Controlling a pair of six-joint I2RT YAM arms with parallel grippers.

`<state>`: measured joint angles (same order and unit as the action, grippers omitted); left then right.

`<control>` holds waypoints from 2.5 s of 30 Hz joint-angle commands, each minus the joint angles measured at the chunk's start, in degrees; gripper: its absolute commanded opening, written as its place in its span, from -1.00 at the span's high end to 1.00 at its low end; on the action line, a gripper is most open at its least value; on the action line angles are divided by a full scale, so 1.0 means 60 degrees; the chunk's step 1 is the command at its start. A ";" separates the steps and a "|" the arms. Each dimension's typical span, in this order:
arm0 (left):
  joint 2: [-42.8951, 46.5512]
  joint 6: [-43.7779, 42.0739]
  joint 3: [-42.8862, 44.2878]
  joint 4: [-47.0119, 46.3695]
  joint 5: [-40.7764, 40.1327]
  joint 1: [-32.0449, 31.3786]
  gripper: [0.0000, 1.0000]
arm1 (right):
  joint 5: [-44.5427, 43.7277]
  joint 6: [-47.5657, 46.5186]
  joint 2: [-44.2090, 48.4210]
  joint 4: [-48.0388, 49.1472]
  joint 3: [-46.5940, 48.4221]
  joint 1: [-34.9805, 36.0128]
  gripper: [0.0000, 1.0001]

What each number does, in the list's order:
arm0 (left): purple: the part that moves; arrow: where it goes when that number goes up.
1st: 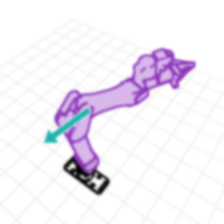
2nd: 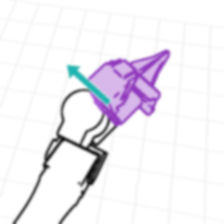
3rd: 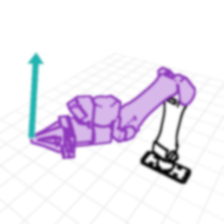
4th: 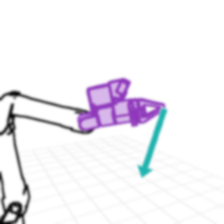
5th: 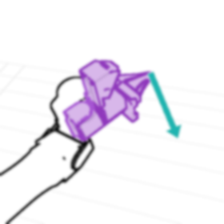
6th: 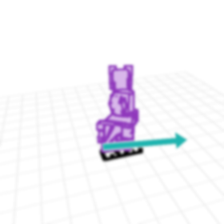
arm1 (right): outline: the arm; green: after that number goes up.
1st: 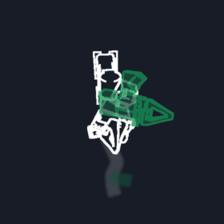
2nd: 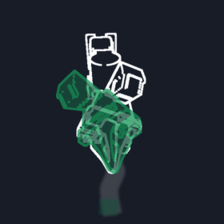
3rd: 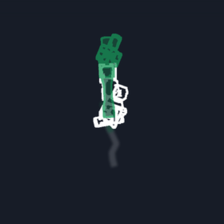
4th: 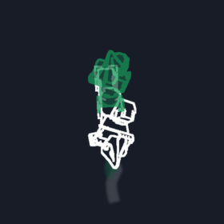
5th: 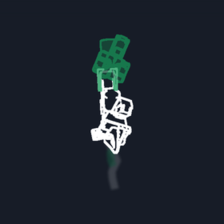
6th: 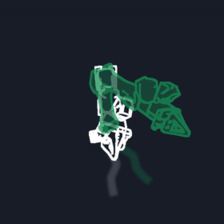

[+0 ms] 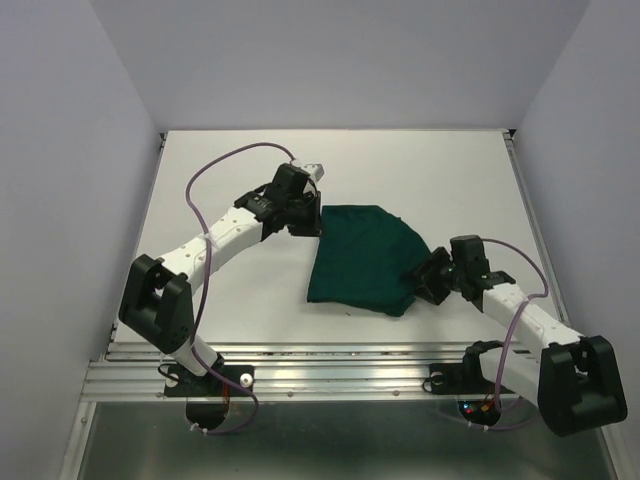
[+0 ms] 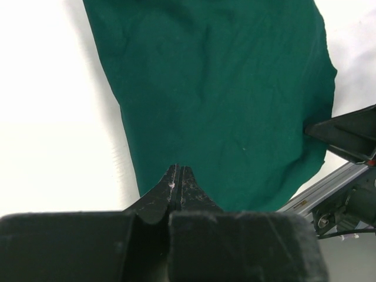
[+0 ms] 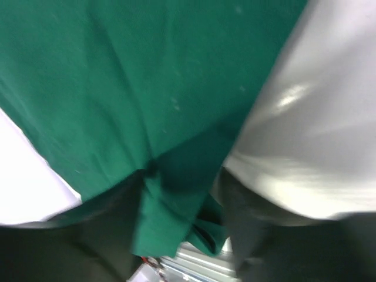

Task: Prepare the surgical pack
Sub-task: Pack the surgical kit at the center of the board.

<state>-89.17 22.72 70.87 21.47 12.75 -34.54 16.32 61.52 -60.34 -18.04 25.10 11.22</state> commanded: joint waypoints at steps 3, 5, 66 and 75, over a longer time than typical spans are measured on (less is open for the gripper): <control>0.0110 -0.0271 0.0376 0.0098 -0.0046 -0.0116 1.00 | -0.0492 -0.0510 -0.0198 0.1132 0.0488 -0.0054 0.25; 0.0081 -0.0286 0.0376 0.0098 -0.0060 -0.0146 1.00 | -0.0740 -0.0759 -0.0227 0.1088 0.0751 -0.0054 0.46; -0.1809 0.0417 -0.1264 -0.1235 0.0306 0.0221 1.00 | -0.0744 -0.3969 -0.2187 -0.0612 0.5160 0.0501 0.87; -0.1633 0.0476 -0.1309 -0.1148 0.0086 0.0220 1.00 | 0.1280 -0.3310 -0.5234 0.1923 0.6217 0.0620 0.82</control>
<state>-101.75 25.26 62.43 15.25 13.54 -33.01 19.92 40.36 -86.98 -14.63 59.83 14.76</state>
